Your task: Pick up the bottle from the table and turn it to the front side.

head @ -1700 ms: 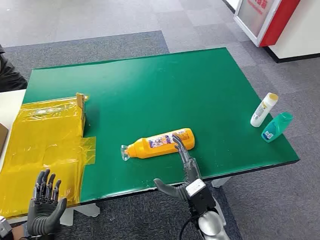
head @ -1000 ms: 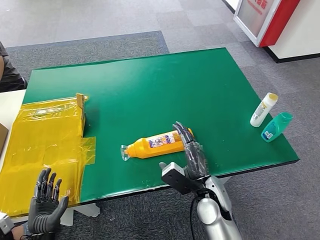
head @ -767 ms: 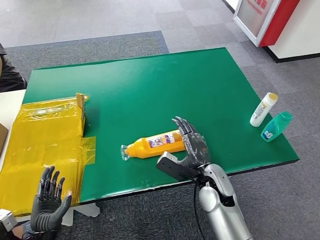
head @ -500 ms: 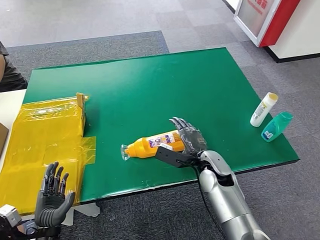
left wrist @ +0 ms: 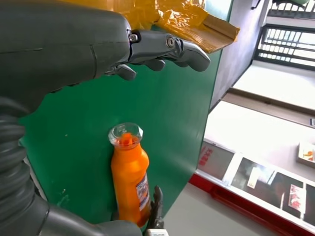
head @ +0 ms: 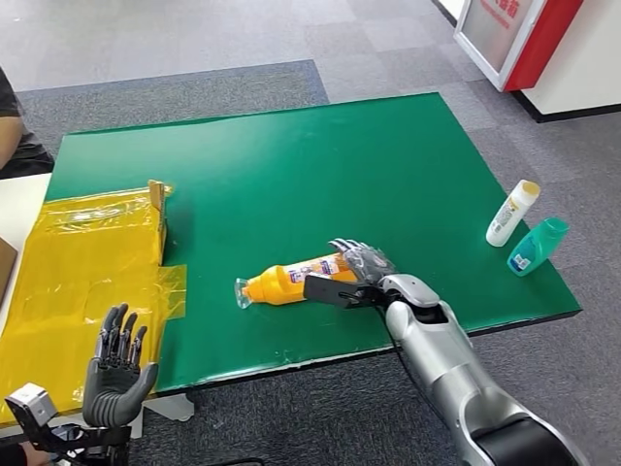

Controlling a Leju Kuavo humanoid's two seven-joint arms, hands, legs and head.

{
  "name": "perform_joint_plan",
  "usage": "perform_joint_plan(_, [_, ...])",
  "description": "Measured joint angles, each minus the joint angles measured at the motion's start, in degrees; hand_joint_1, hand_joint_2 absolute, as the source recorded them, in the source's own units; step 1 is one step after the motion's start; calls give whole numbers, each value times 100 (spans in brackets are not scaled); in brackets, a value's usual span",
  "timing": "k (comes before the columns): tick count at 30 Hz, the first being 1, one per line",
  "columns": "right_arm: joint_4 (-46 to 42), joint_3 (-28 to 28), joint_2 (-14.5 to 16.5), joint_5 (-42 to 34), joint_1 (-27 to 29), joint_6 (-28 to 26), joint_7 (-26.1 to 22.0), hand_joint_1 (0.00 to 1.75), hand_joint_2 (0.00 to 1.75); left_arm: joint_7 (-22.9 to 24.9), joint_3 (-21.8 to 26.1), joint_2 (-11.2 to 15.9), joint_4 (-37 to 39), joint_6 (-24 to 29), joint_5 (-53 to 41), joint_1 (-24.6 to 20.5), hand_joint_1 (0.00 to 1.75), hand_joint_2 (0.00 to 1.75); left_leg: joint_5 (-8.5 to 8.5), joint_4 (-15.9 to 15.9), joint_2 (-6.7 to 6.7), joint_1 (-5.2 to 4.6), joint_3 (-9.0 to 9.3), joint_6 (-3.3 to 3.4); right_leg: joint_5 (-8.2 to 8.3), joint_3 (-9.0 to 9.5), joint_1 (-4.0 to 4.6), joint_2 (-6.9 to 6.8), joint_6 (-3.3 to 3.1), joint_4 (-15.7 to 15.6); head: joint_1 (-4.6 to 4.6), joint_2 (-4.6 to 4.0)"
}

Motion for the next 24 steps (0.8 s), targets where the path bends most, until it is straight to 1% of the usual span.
perform_joint_plan(8, [511,117,-77,-27,-301,21,-3,0,175,-28,-49,25,112,18,8,-97,0,175,0,0,-1,0,1,0,0,1,0,0,1,0,-1,0])
perform_joint_plan(13, [831,185,-133,-54,-490,172,4,0,175,-36,-115,51,180,18,26,-140,0,175,0,0,0,0,1,0,1,0,0,0,1,0,-1,0])
perform_joint_plan(17, [1273,265,-150,-28,-748,174,23,0,175,-60,-201,78,273,37,27,-204,0,175,2,0,0,0,2,1,3,1,0,1,1,0,-1,0])
perform_joint_plan(21, [1742,331,-154,-57,-1034,218,-54,175,175,-78,-320,113,382,87,49,-258,0,175,5,0,1,0,4,-1,7,2,0,1,2,0,-1,0])
perform_joint_plan(24, [1980,406,-177,-83,-1170,205,-215,175,175,-114,-399,150,459,150,106,-287,0,175,7,0,1,0,7,-4,9,4,1,2,0,0,-1,0])
